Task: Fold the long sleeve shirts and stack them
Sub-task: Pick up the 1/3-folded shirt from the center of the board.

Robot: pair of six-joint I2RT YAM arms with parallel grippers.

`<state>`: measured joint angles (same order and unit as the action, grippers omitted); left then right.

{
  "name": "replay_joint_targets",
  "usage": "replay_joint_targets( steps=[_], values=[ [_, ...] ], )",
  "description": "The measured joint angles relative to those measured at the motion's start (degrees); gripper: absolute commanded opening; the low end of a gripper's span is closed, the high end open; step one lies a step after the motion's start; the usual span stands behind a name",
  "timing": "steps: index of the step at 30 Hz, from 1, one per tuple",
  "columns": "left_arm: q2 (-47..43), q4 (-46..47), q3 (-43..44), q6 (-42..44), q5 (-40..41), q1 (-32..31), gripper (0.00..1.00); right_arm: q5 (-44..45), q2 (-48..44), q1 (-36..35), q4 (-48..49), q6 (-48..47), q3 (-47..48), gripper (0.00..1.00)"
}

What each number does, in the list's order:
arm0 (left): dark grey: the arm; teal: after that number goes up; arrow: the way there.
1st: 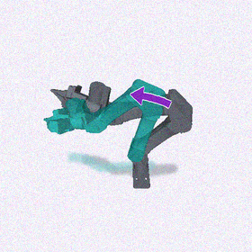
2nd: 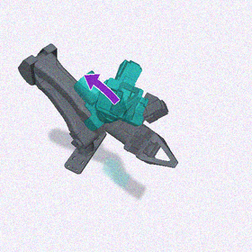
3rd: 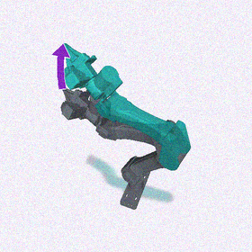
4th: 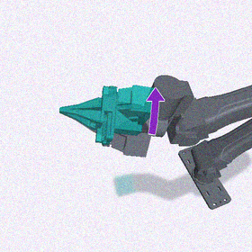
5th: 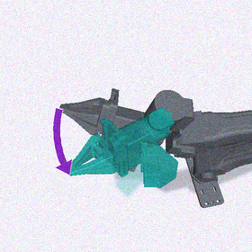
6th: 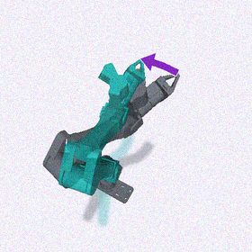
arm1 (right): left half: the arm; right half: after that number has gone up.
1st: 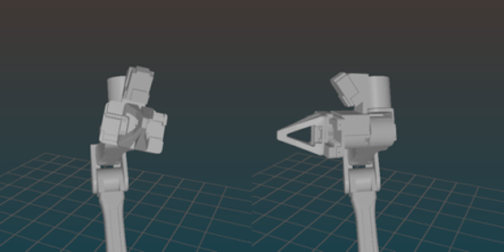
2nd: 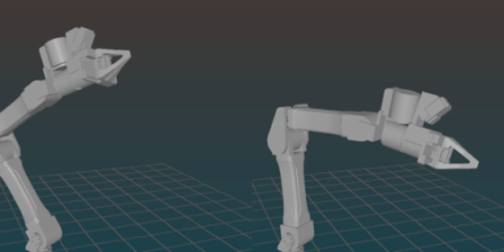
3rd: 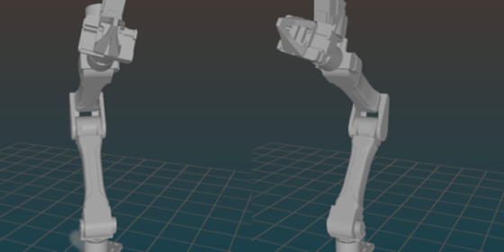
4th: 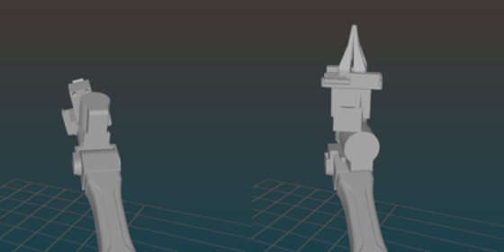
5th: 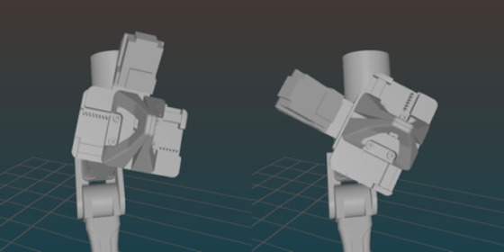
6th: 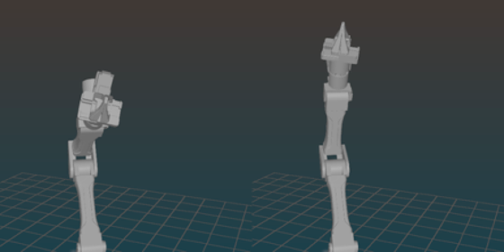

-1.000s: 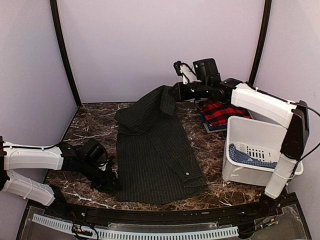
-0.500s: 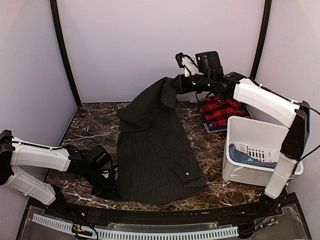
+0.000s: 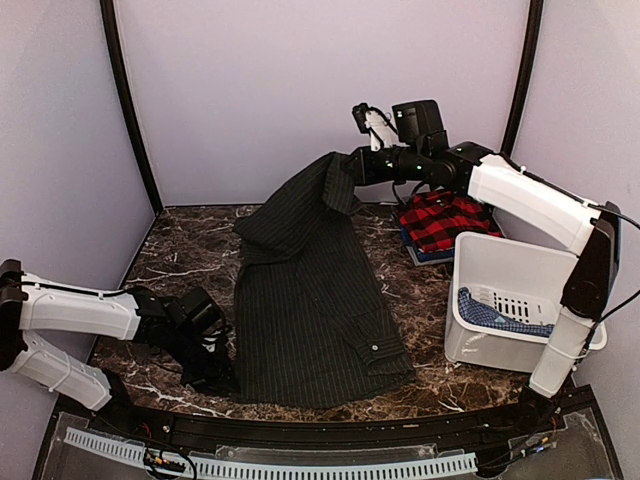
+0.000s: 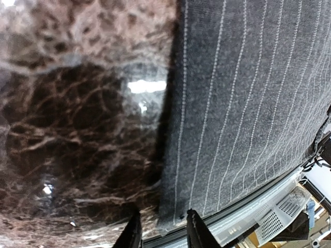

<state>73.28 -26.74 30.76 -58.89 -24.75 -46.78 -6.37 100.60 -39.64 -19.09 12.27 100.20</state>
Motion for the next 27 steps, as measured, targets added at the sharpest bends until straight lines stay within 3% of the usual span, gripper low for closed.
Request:
replay_joint_targets(
  steps=[6, 16, 27],
  values=[
    [4.11, 0.74, 2.27, 1.27, 0.79, 0.0, 0.0, 0.0, 0.0, 0.22, 0.02, -0.02, 0.0, 0.0],
    [3.93, -5.66, 4.28, 8.96, 6.47, 11.1, 0.0, 1.16, 1.92, 2.29, -0.17, 1.86, 2.51, 0.0],
    [3.28, -14.78, 14.93, 20.02, 8.13, 12.13, 0.0, 5.2, 1.88, 6.05, -1.57, 7.28, 2.78, 0.0]
  ],
)
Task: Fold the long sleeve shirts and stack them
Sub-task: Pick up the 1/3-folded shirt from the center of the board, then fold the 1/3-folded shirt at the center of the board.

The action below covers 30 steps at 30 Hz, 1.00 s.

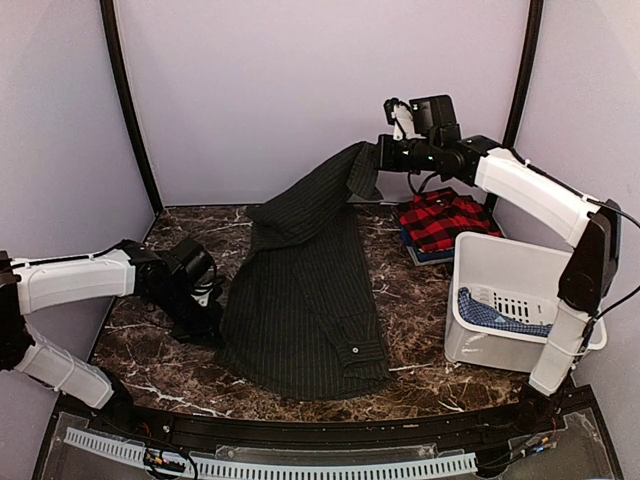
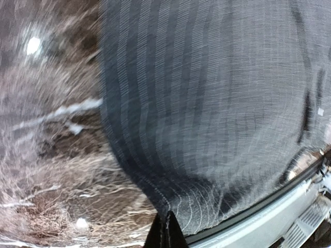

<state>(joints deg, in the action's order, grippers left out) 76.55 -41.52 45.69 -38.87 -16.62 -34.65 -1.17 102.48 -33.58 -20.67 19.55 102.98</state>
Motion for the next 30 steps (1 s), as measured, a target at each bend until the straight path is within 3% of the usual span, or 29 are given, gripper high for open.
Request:
replay_joint_targets(
  steps=[7, 18, 30],
  values=[
    [0.04, -1.33, 7.1, 7.37, -3.3, -2.8, 0.0, 3.52, -3.04, 0.02, -0.68, 1.57, -2.21, 0.0],
    [10.93, -1.88, 15.32, 14.99, -9.75, -9.14, 0.0, 11.69, -11.45, 0.02, -1.53, 1.53, -6.54, 0.0],
    [22.71, -1.2, 23.69, 20.15, -15.34, -12.74, 0.0, 14.43, -13.03, 0.04, -3.19, -0.57, -9.4, 0.0]
  ],
)
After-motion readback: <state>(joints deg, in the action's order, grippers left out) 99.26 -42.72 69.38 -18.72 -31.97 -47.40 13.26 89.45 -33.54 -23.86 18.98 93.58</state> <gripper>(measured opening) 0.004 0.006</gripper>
